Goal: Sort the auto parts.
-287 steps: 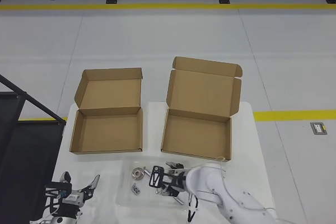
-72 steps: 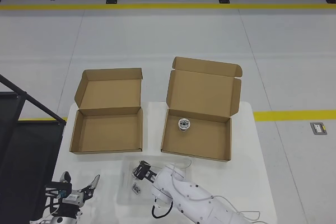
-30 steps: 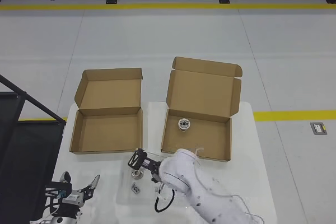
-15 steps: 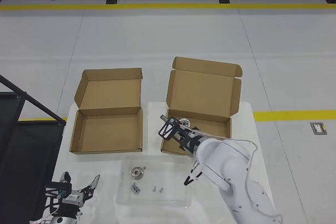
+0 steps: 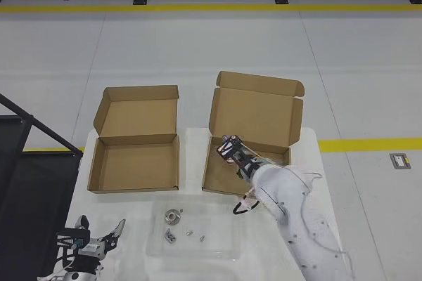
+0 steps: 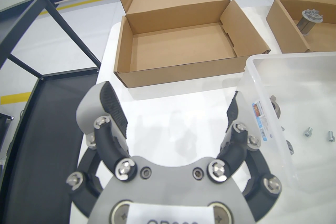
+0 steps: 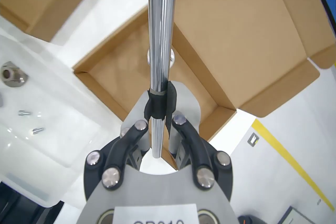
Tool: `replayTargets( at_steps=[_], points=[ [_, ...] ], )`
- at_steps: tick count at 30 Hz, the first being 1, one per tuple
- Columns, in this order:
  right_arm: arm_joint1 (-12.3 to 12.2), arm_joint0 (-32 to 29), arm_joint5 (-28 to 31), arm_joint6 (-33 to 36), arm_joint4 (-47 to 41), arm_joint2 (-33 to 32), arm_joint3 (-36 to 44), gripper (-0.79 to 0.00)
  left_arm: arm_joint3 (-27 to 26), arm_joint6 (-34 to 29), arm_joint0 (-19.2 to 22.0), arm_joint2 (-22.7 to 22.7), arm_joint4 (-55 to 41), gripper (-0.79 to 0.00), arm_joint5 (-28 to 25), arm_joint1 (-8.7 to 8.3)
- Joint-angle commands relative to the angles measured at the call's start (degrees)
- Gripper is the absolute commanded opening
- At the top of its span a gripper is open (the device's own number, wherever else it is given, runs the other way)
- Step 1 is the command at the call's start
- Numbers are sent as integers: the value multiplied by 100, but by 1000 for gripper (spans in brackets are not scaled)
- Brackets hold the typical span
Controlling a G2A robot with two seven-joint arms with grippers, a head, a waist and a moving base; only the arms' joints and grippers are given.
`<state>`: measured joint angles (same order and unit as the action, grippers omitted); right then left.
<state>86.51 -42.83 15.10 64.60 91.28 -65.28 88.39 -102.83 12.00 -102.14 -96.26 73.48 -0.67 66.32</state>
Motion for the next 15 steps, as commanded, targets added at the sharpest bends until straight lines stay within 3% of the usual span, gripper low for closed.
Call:
replayTargets(
  at_steps=[1,5,15],
  points=[
    [14,269,67,47,-72,-7,-607,-785,0,0,0,0,0,0,0,0],
    [31,756,359,-55,-198,-16,-1708,-785,0,0,0,0,0,0,0,0],
    [148,1571,203,-95,-442,154,-3541,-785,0,0,0,0,0,0,0,0]
  ],
)
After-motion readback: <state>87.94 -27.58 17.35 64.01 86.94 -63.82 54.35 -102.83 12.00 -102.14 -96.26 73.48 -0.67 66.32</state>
